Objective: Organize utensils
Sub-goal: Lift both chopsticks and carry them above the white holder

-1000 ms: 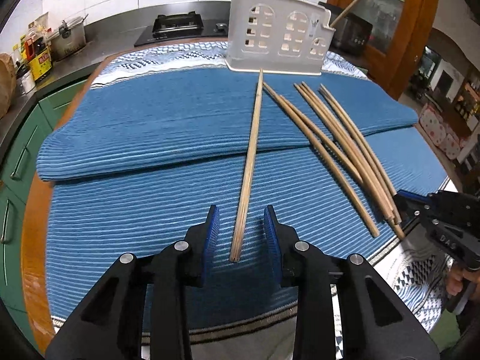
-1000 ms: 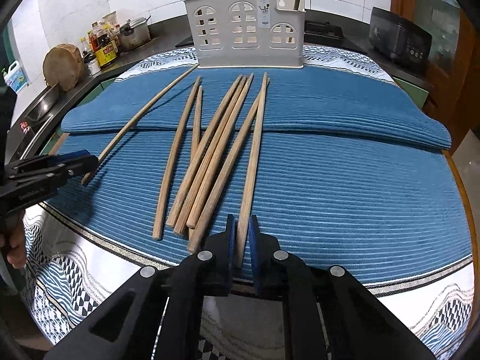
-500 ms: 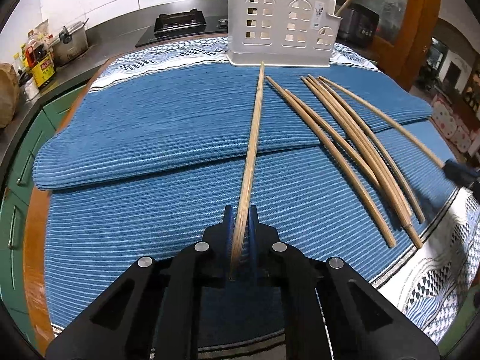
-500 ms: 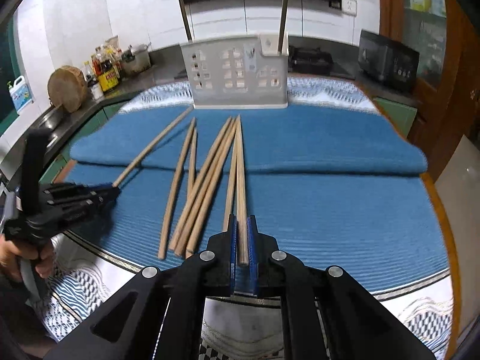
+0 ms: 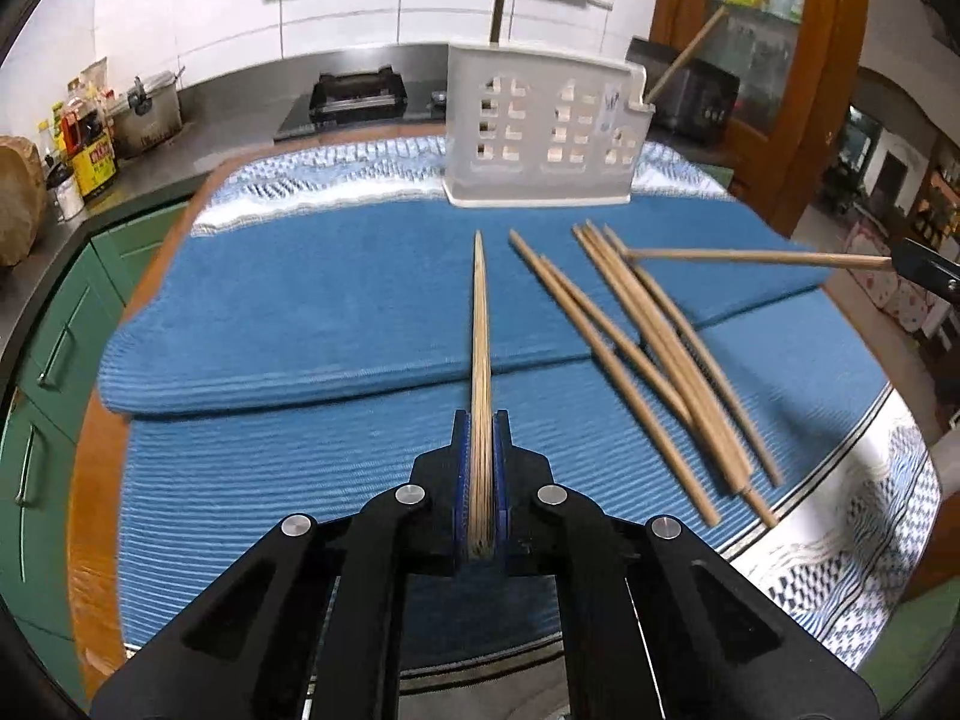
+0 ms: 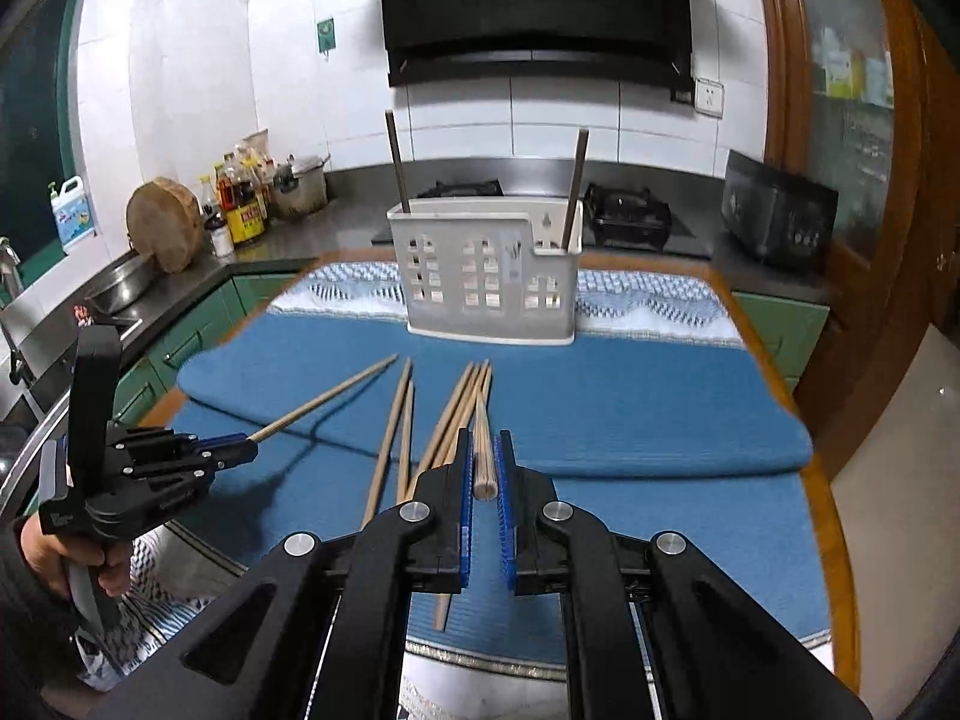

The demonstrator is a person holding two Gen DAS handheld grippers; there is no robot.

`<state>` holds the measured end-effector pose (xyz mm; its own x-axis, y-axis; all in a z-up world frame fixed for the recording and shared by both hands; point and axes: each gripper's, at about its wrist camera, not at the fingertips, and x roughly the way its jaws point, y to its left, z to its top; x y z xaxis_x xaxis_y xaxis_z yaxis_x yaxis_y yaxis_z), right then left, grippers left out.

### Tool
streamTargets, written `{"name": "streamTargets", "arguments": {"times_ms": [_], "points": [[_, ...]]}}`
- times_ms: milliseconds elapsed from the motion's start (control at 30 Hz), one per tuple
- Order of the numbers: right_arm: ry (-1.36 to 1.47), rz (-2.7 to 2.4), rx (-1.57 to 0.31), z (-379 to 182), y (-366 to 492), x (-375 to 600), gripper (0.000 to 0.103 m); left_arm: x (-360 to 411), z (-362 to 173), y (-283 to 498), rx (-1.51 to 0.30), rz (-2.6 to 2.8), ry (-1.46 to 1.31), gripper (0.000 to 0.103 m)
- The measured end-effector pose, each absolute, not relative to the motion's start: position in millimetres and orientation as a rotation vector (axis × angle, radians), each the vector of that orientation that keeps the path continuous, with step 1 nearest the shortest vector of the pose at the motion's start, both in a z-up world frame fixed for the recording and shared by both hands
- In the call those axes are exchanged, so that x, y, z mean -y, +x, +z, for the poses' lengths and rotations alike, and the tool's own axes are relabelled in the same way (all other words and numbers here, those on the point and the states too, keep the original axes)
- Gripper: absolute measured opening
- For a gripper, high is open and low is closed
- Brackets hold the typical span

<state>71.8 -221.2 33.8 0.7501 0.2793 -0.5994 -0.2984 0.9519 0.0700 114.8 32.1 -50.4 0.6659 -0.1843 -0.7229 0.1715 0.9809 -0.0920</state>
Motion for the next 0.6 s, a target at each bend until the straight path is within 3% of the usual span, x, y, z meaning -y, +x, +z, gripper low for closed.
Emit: {"name": "streamTargets", "arguments": {"times_ms": [600], "points": [[-0.077, 0.401, -0.612, 87.8, 114.2, 209.3, 0.007, -37.6, -3.2, 126.9, -0.681, -0.217, -0.053, 0.005]]}}
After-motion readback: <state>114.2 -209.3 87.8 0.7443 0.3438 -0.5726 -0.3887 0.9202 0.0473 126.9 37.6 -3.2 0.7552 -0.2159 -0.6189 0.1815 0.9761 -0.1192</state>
